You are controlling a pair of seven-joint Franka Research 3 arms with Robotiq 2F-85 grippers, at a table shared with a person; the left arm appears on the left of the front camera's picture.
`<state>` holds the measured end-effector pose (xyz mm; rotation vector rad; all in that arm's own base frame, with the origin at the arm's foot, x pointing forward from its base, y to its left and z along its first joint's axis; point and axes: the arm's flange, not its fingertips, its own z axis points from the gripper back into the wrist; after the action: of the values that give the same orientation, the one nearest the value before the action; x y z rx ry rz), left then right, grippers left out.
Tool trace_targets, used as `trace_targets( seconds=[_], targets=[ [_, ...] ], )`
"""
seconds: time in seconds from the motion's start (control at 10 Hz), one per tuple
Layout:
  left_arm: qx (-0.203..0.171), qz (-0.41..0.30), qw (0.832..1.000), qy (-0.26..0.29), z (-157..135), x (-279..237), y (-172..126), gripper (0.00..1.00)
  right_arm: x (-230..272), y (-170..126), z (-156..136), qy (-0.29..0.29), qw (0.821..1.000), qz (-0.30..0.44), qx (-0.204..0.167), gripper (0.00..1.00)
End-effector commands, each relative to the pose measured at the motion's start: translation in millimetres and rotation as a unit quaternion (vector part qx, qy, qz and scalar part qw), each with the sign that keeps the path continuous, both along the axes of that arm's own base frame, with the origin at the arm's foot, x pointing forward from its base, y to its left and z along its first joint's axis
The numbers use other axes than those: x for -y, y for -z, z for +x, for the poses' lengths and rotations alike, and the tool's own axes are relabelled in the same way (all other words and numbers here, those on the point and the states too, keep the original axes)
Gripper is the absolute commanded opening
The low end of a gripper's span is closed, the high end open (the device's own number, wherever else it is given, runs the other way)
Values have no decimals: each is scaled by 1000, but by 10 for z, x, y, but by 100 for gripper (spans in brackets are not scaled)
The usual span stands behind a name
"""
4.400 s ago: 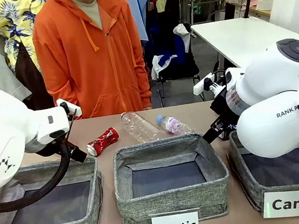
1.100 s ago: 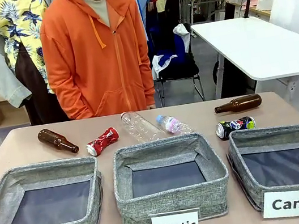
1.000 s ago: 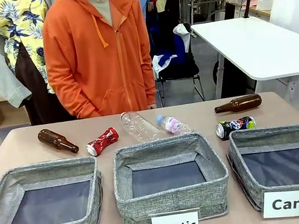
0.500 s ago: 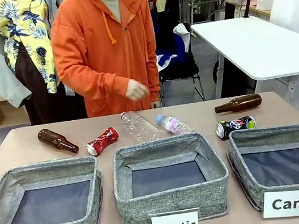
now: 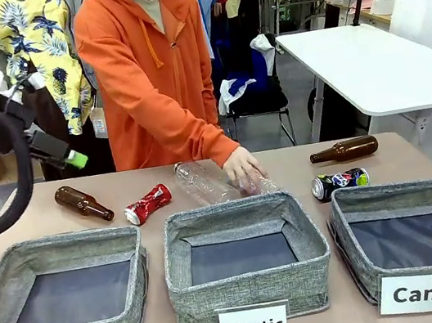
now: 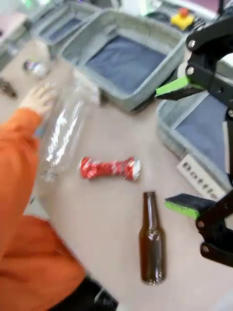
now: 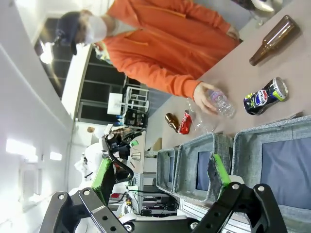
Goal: Sort the can waste into the basket.
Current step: Pick up the can waste from the table and place it in the right Fabric basket.
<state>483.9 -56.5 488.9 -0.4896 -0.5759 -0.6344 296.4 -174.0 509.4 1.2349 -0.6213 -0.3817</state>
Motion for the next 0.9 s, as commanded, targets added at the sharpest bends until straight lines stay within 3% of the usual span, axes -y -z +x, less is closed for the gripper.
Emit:
trace_targets(
  seconds=[0.0,0.1,0.3,0.4,0.5,0.6,0.8],
  targets=[
    [-36,-8,999,30,-75,-32,52,100,11,-9,33,-1,1000,1,19,100],
    [0,0,1000,0,0,0,0,100,11,-9,33,-1,1000,1,19,100],
    [40,-1,998,47,150,139,0,100,11,-9,33,-1,1000,1,19,100],
    [25,-4,993,117,245,302,101,100,11,-9,33,-1,1000,1,19,100],
    [-10,-14,989,144,209,136,41,100,11,-9,33,-1,1000,1,19,100],
    [-21,-59,986,152,-10,-278,-190,100,11,-9,33,-1,1000,1,19,100],
    [-13,-101,980,174,-943,-1198,-580,100,11,-9,33,-1,1000,1,19,100]
  ],
)
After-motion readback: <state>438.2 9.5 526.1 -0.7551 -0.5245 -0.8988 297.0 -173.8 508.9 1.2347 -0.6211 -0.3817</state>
